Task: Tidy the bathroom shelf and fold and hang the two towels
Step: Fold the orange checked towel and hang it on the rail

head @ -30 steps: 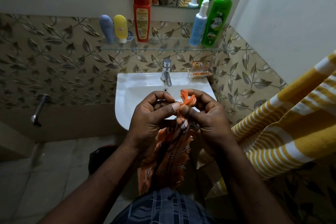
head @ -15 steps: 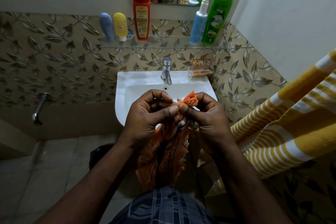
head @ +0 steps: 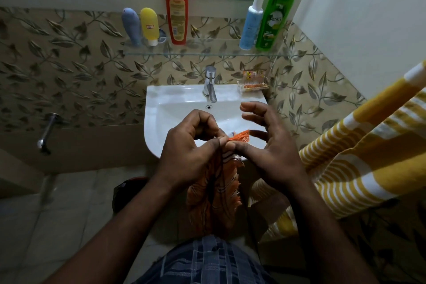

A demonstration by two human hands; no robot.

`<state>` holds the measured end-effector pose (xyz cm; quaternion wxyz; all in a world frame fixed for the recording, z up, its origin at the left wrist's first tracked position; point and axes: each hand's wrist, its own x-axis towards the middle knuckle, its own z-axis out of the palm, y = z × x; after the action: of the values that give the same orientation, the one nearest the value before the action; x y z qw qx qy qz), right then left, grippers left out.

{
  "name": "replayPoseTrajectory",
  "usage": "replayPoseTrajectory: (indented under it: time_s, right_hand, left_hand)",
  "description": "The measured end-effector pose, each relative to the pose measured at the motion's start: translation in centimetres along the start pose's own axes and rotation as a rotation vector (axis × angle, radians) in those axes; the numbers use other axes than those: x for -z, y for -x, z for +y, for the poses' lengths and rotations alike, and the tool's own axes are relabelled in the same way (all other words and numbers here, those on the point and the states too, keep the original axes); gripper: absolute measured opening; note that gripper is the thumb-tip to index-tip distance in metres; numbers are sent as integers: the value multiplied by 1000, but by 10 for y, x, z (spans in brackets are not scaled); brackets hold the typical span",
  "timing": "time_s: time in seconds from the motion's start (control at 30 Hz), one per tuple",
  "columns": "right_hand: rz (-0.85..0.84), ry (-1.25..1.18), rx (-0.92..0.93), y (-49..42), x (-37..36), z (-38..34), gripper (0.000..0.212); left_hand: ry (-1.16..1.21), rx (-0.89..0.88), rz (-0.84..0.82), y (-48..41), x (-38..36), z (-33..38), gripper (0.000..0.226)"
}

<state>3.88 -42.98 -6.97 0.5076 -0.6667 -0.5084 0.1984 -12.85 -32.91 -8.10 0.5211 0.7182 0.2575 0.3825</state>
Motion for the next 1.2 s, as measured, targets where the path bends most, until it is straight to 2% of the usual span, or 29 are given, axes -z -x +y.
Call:
replayPoseTrajectory:
  time_s: [0.1,0.27,0.4,0.5,0.6,0.7,0.8,0.93,1.03,1.13,1.2]
  right_hand:
    - [-82,215,153,-5,3,-5,61]
    - [-191,241,8,-10,8,3,23]
    - [-166,288,-32,-5,4,6,20]
    - [-128,315,35,-5,0,4,22]
    - [-83,314,142,-5,-8,-1,15]
    - [-23,292,140,-3,-11,-3,11]
    - [46,288,135,0,-13,-3,12]
    - [136,274,140,-1,-11,-4,11]
    - [144,246,140,-2,-16,-8,10]
    - [126,205,136,-1,-13,-9,5]
    - [113,197,132,0,-13,-8,5]
  left_hand:
    - [-40,-25,-45,-1,-1,-2,34]
    - [0,-8,-84,-2,0,-5,37]
    - [63,30,-90,-2,1,-9,38]
    - [174,101,-60,-1,1,-11,35]
    - [218,131,-25,-1,3,-12,35]
    - [211,126,-48,1,4,-14,30]
    - [73,51,-34,9,3,-21,25]
    - [-175,-75,65,14,-6,-26,27]
    - [-315,-240,120,11,1,-33,11]
    - [-458,-325,103,10,0,-35,22]
    - [-465,-339,79,10,-1,-36,25]
